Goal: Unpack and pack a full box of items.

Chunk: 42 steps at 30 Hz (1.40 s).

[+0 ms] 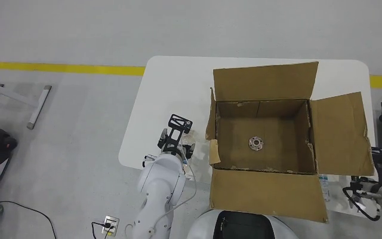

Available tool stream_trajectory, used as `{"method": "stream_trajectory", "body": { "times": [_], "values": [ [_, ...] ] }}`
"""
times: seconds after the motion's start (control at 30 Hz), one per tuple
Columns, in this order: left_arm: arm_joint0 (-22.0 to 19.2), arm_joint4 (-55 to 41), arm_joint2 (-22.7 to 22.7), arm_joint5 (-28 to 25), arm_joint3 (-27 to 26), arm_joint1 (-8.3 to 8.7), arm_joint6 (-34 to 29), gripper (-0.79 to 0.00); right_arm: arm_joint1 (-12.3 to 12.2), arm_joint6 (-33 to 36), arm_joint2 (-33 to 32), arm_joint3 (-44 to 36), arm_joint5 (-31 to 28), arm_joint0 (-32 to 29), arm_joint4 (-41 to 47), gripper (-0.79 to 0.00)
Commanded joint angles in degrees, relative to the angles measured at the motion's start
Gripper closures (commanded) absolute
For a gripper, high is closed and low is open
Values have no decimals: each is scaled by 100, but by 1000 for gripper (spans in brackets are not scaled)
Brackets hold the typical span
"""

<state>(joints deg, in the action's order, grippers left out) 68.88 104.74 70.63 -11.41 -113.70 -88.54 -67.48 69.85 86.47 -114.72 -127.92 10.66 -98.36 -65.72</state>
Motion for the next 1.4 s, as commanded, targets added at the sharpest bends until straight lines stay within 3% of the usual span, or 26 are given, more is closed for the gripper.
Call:
{"method": "stream_trajectory", "body": {
  "times": [0.0,0.27,0.4,0.47,0.53,0.73,1.0,1.17,1.37],
  "values": [
    [0,0,0,0,0,0,0,-785,-10,34,63,86,6,47,-66,-197],
    [0,0,0,0,0,0,0,-785,-30,91,208,196,106,178,-118,-243],
    [0,0,0,0,0,0,0,-785,-16,-25,-69,-179,412,92,82,-243],
    [0,0,0,0,0,0,0,-785,4,-143,-391,-588,695,-6,207,-197],
    [0,0,0,0,0,0,0,-785,16,-509,-789,-673,788,38,483,0],
    [0,0,0,0,0,0,0,-785,-13,-1557,-1723,-673,298,484,1512,0],
    [0,0,0,0,0,0,0,-785,-127,-2240,-2146,-673,-461,1094,2710,0],
    [0,0,0,0,0,0,0,-785,-237,-2589,-1691,-673,-1237,1434,3124,0],
    [0,0,0,0,0,0,0,-785,-355,-2441,-317,-673,-1257,1822,2608,0]
  ]
}}
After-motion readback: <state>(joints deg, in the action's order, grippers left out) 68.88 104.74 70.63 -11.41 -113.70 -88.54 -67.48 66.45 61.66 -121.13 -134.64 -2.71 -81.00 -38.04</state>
